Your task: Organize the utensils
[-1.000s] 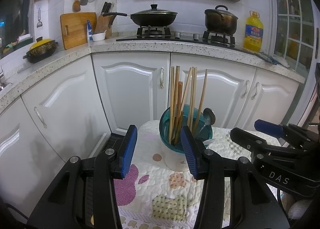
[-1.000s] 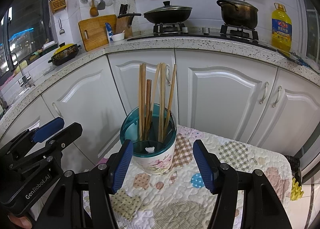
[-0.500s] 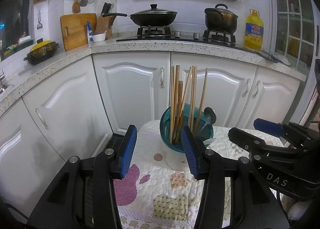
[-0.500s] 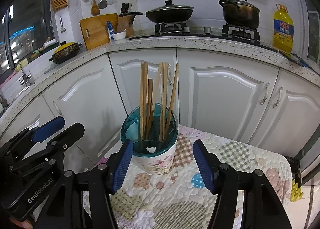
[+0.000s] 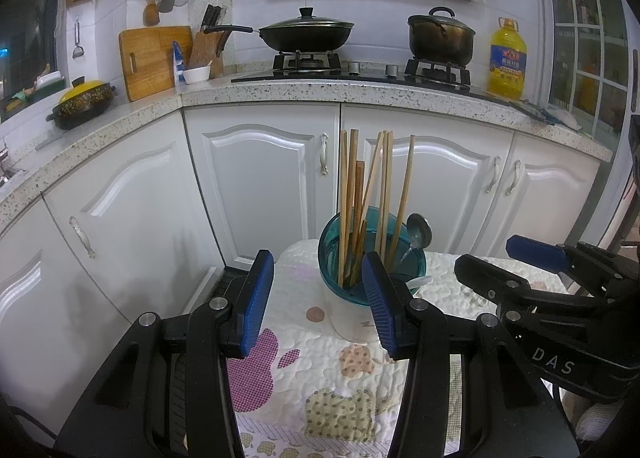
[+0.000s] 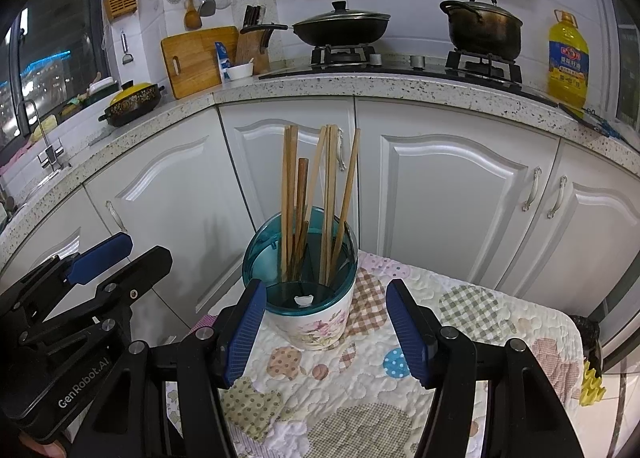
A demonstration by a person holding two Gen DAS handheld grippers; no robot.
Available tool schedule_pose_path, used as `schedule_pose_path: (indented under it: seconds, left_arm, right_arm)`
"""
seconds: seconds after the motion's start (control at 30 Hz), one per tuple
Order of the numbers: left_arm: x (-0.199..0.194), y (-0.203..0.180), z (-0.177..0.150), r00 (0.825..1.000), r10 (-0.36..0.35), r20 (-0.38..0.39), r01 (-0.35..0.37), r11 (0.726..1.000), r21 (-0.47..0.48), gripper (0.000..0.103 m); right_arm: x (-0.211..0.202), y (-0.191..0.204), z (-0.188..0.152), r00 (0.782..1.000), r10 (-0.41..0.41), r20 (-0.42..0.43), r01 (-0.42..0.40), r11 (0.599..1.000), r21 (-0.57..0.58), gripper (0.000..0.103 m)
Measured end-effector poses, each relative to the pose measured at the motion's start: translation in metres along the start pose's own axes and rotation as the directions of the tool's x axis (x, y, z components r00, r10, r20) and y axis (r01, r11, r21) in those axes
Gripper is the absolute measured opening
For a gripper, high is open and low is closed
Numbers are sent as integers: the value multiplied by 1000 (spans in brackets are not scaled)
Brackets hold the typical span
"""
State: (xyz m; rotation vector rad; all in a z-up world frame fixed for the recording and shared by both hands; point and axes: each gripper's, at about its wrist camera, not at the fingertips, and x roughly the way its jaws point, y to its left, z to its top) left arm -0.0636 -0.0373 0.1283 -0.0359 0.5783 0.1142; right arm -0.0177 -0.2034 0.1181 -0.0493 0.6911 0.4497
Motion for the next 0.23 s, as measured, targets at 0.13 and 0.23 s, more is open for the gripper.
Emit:
schedule_pose_path:
  seconds: [0.13,0.23]
  left_arm:
    - [4,0,-2,1000,-25,-2,25,1000,-1,46]
    - [9,0,-5,999,-32,-22,32,999,-5,46]
  right_arm:
    - [1,-3,-2,1000,3,-6,-3,1000,4,60]
    - [2,-13,-7,1000,4,-10,-4,1000,21,61]
